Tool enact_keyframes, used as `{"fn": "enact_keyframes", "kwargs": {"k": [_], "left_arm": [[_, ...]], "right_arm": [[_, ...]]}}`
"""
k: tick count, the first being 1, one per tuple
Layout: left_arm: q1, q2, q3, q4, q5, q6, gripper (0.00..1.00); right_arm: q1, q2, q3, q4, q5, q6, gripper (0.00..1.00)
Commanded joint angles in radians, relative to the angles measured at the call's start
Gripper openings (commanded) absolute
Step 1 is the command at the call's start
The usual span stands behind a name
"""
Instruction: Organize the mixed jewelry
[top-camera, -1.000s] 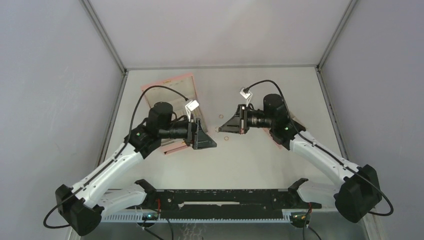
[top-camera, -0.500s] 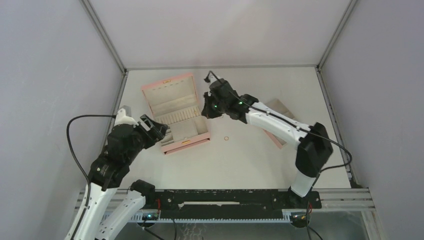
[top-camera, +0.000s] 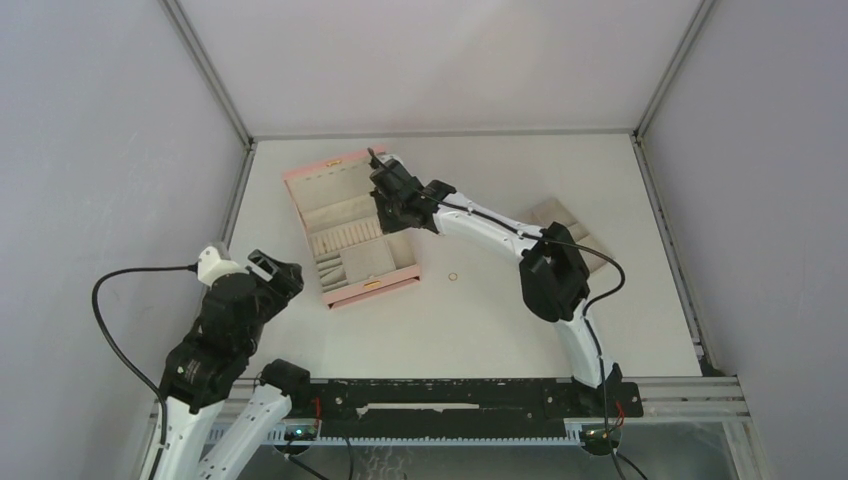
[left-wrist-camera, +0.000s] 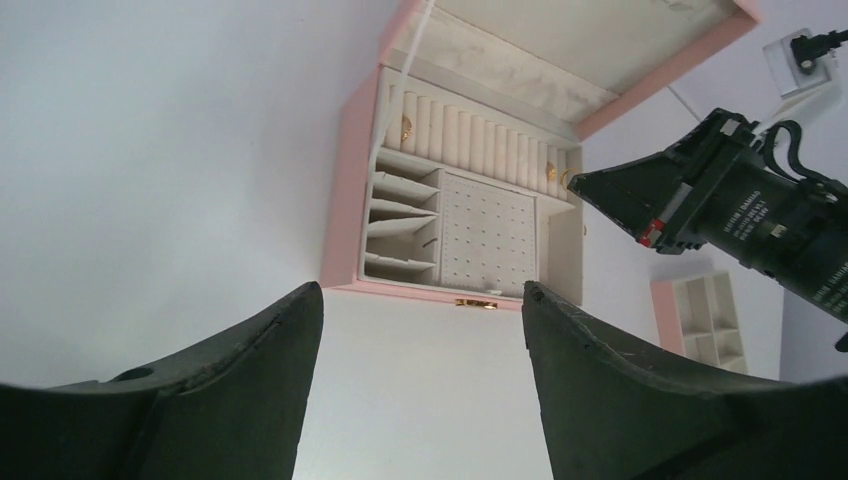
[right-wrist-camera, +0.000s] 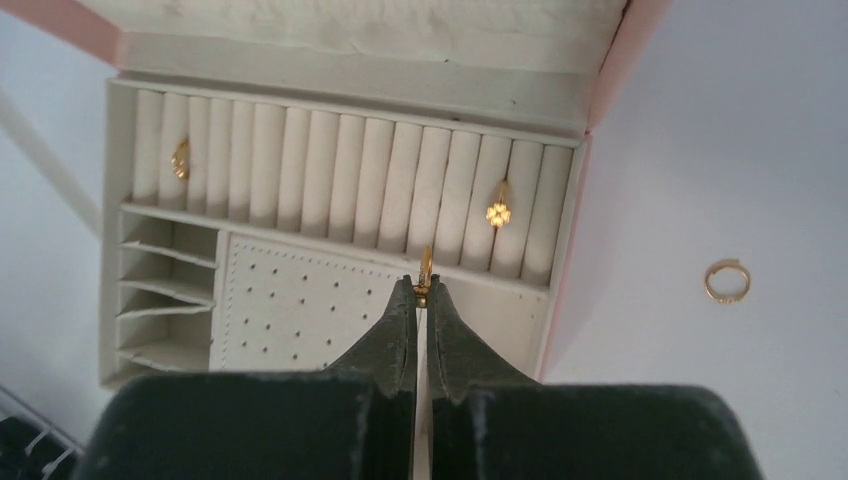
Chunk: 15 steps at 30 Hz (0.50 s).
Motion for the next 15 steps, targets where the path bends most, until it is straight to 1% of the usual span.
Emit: {"fn": "enact_keyframes", "kwargs": {"k": [1,4,15], "left_arm": [[0.005,-0.015,0.051,-0.014,-0.059,0.015,0.77],[0.006,-0.016,0.055,-0.027,-0.058,0.018,0.77],[0.006,-0.029,0.055,-0.029,-0.052,0.030,0.77]], "right_arm": [[0.010,0.060,0.106,-0.019,0.044,-0.010,0.00],[0.010,0.097,0.140,-0.027,0.036,-0.010,0.00],[0.006,0.155,0.164,-0.031,0.031,0.003,0.00]]}}
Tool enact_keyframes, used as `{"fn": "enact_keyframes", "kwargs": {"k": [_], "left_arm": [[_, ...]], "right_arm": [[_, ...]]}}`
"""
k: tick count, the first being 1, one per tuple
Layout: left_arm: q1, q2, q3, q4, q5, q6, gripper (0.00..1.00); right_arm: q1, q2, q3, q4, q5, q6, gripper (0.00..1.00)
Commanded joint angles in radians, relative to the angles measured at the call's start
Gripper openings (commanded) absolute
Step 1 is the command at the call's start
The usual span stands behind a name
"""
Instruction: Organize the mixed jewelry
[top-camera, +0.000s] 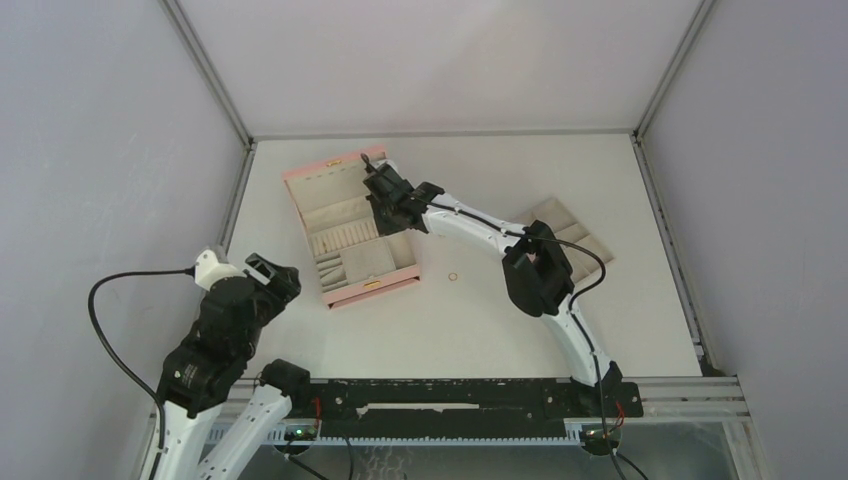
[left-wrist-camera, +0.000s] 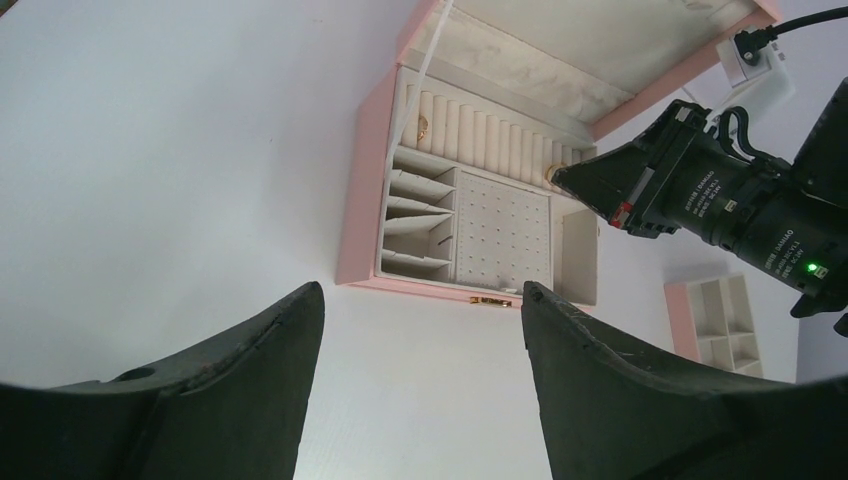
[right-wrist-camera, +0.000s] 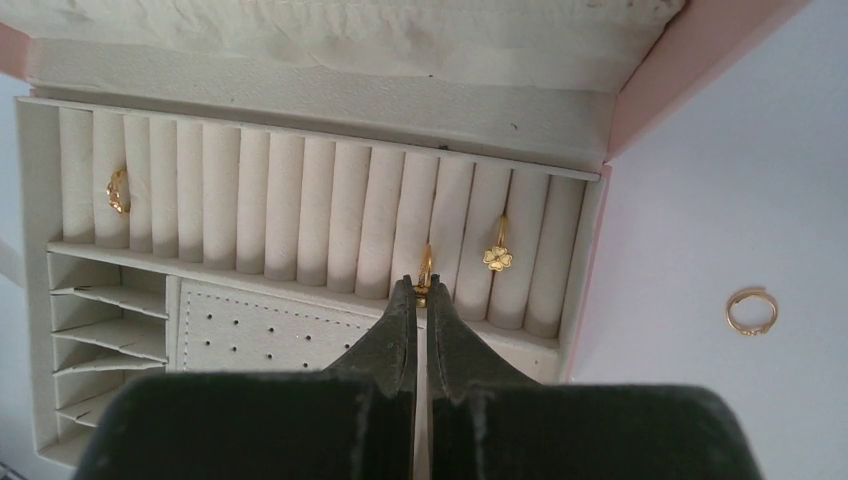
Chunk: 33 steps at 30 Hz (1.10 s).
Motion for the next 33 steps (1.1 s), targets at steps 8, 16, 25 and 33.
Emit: {"fn": "enact_keyframes", "kwargs": {"k": [8,16,25,33], "left_arm": [[0.006,0.000,0.050,0.012,-0.018,0.023,0.77],[0.006,-0.010,0.047,0.005,-0.011,0.022,0.77],[0.006,-0.016,0.045,0.006,0.002,0.022,0.77],[0.006,-0.014,0.042,0.009,0.010,0.023,0.77]], "right_arm": [[0.008,0.061,0.076,-0.009,0.003,0.008,0.00],[0.014,0.101,0.092,-0.018,0.023,0.010,0.00],[0.016,0.014,0.084,0.008,0.015,-0.013,0.26],[0.017,-0.031,0.083,0.021,0.021,-0.013,0.32]]}}
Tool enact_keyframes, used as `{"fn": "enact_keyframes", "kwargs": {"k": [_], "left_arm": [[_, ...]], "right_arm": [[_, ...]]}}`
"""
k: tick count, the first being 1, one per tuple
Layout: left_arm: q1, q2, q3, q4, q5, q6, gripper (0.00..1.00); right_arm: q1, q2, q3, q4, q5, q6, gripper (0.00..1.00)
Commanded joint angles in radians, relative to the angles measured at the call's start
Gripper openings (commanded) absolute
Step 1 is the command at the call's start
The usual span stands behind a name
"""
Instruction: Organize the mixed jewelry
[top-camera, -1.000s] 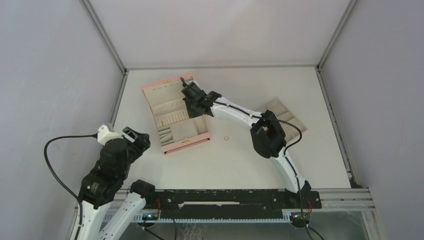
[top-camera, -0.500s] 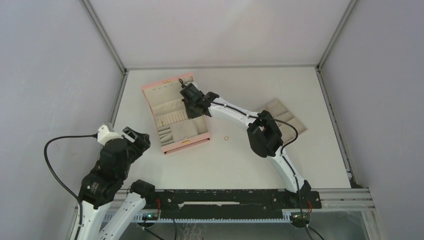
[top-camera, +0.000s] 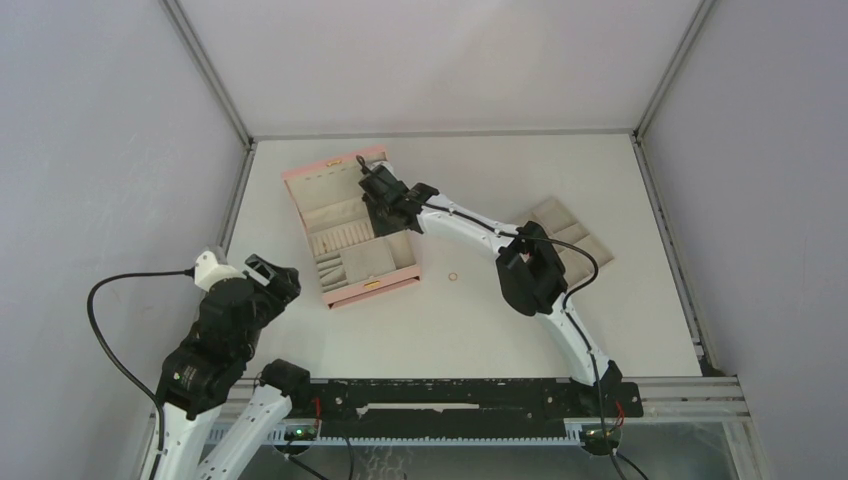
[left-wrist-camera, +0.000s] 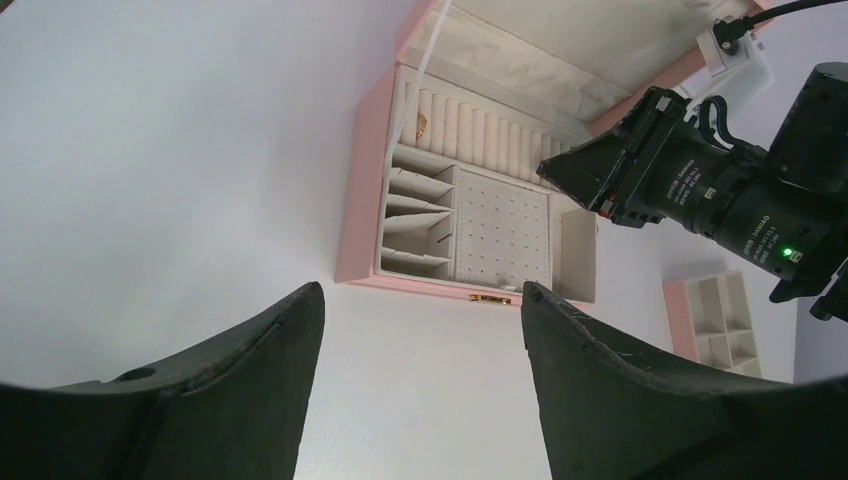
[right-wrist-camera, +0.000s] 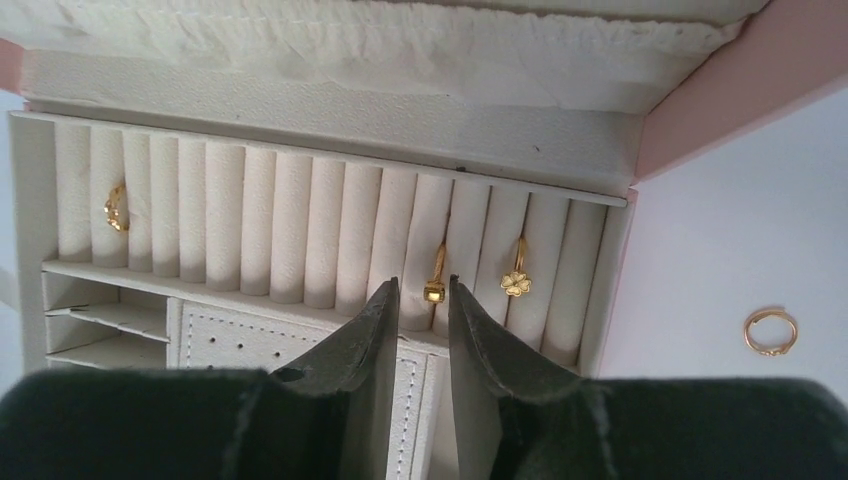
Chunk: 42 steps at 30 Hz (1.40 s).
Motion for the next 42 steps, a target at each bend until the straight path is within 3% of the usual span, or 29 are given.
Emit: {"fn": "enact_keyframes", "kwargs": {"k": [1,14,20,23,27,31,35,39,42], "left_arm": [[0.006,-0.003,0.042,0.014,0.007,0.023,0.77],[0.006,-0.005,0.039,0.014,0.013,0.028,0.77],[0.006,0.036,0.039,0.038,0.071,0.092,0.77],[0.004,0.086,0.036,0.061,0.137,0.130,0.76],[-0.008,0.136,0.020,0.106,0.202,0.161,0.75],[-0.082,0.177,0.015,0.157,0.186,0.180,0.77],[-0.212,0.315,-0.013,0.228,0.139,0.209,0.78],[-0.369,0.470,0.035,0.232,0.046,0.192,0.79],[-0.417,0.535,0.080,0.229,0.010,0.169,0.79]], "right_arm": [[0.010,-0.090,0.020,0.034,0.017,-0.012,0.32],[0.008,-0.081,0.002,0.043,0.001,-0.001,0.13],[0.000,-0.186,-0.062,0.052,-0.029,-0.019,0.12],[-0.012,-0.319,-0.210,0.123,-0.027,-0.034,0.11],[-0.068,-0.576,-0.566,0.289,-0.045,-0.016,0.15],[-0.163,-0.706,-0.774,0.280,-0.055,0.033,0.20],[-0.227,-0.753,-0.899,0.230,-0.047,0.047,0.24],[-0.242,-0.724,-0.927,0.193,-0.044,0.035,0.28],[-0.245,-0.691,-0.919,0.211,-0.001,0.058,0.30]]}}
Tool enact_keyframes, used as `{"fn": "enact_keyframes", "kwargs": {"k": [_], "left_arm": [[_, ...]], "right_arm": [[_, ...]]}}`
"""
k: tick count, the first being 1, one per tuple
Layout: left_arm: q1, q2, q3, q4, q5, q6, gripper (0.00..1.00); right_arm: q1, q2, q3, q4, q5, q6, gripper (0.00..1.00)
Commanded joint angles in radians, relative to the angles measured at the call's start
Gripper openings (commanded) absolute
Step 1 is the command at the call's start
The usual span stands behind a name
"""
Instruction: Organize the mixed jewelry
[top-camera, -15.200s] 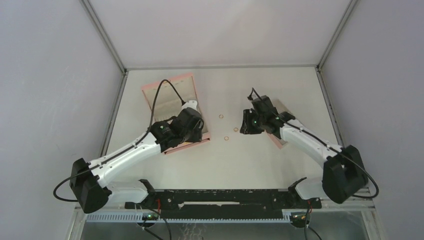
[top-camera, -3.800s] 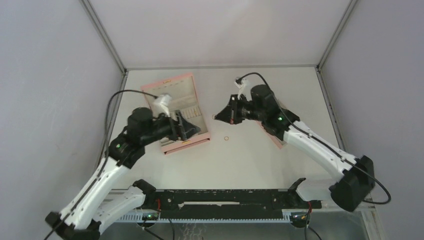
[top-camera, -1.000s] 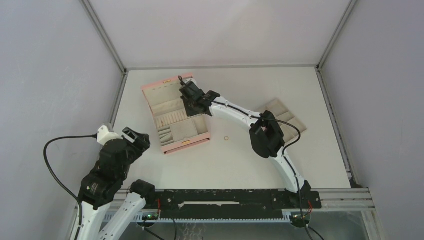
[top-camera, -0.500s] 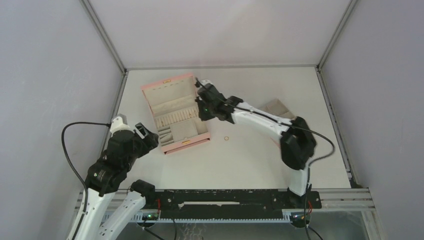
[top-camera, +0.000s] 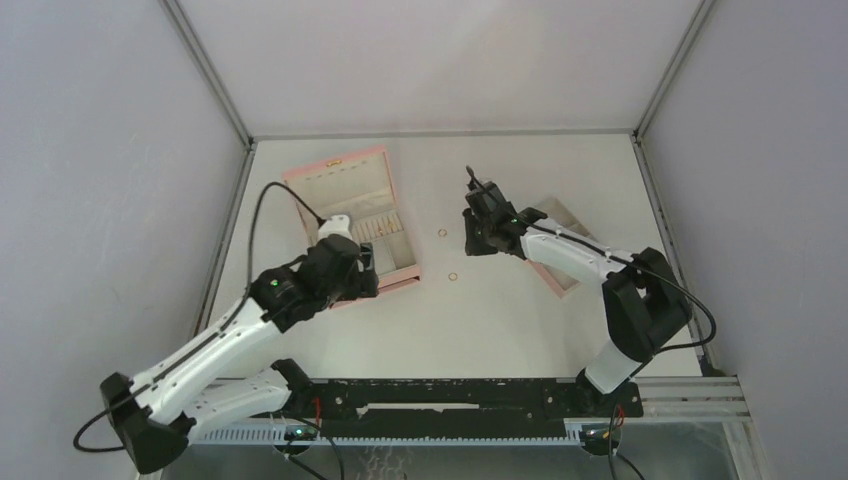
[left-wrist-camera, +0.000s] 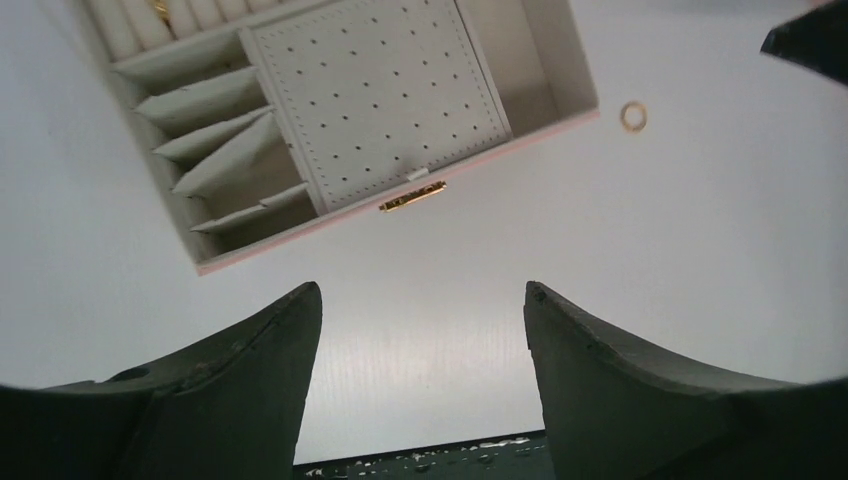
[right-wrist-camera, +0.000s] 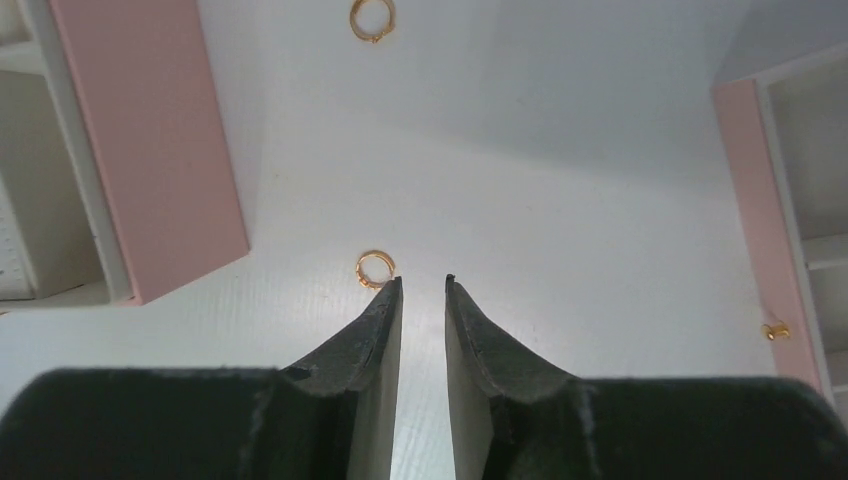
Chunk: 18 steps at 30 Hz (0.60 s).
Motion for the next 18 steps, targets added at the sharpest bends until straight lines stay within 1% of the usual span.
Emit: {"fn": "enact_keyframes", "kwargs": {"k": [1,3,4,5,9,14,18], "left_arm": [[-0.061,0.066,0.082,0.037,-0.093,-0.016,0.79],[-0.061,0.062,0.086,0.033,-0.114,-0.029,0.79],[-0.061,0.055,0.086,0.032,-0.120,-0.032,0.79],[-0.060,0.047,0.083,0.030,-0.125,-0.033,0.79],[-0.061,0.019,0.076,0.004,-0.145,-0.034,0.79],[-0.060,-0.004,0.068,-0.034,-0.164,-0.050,0.79],[-0.060,-0.036,0.061,-0.056,-0.181,-0.058,0.79]], "right_arm": [[0.002,0.040,0.043,0.016,0.064,0.059,0.30],[-0.008,0.107,0.124,-0.068,0.137,0.163,0.29],[-0.011,0.161,0.192,-0.124,0.172,0.220,0.29],[-0.011,0.198,0.236,-0.160,0.185,0.260,0.30],[-0.012,0.316,0.369,-0.237,0.170,0.396,0.32],[-0.005,0.491,0.594,-0.380,0.168,0.523,0.32],[0.002,0.569,0.682,-0.386,0.146,0.568,0.32]]}}
